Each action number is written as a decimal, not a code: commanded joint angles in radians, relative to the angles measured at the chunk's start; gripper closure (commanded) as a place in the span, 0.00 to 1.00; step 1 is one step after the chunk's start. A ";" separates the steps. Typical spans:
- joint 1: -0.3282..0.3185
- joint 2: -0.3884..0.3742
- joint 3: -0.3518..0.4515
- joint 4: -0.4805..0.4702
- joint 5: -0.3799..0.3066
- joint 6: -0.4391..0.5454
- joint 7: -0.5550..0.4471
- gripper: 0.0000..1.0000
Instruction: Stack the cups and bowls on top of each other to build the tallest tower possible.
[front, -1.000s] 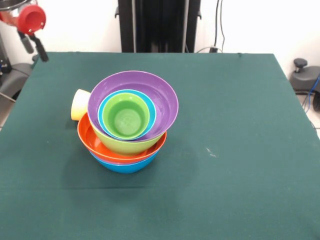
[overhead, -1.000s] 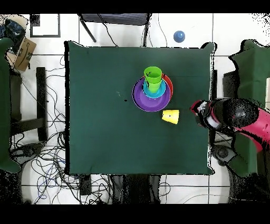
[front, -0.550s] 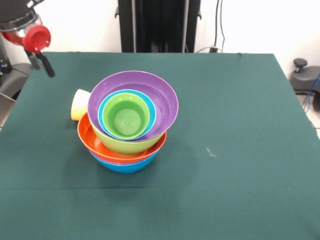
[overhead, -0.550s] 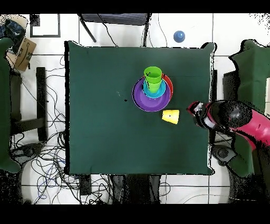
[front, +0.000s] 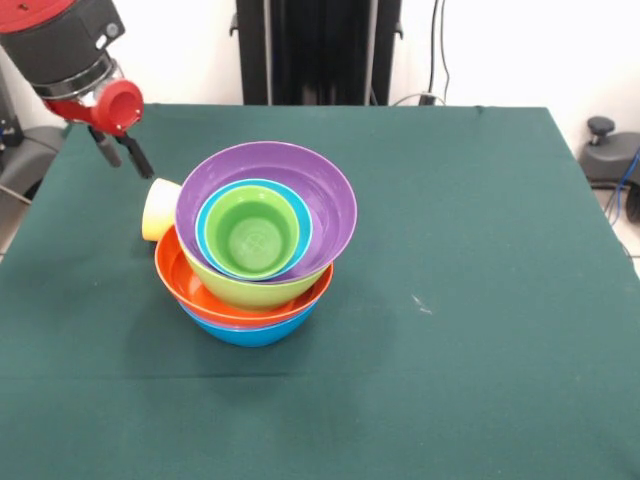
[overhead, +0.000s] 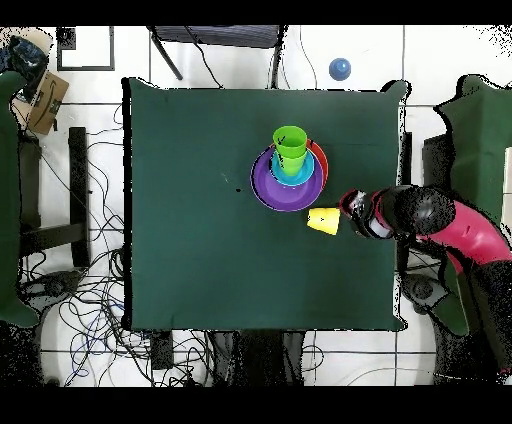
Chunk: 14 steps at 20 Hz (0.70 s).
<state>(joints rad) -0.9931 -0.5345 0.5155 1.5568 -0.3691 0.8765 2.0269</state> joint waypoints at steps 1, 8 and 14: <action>0.004 0.045 0.081 0.015 -0.081 -0.040 -0.271 0.00; 0.001 0.047 0.097 0.022 -0.096 -0.045 -0.252 0.00; 0.007 0.072 0.103 0.025 -0.114 -0.082 -0.223 0.00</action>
<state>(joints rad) -0.9950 -0.5004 0.5718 1.5606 -0.3939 0.8765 2.0269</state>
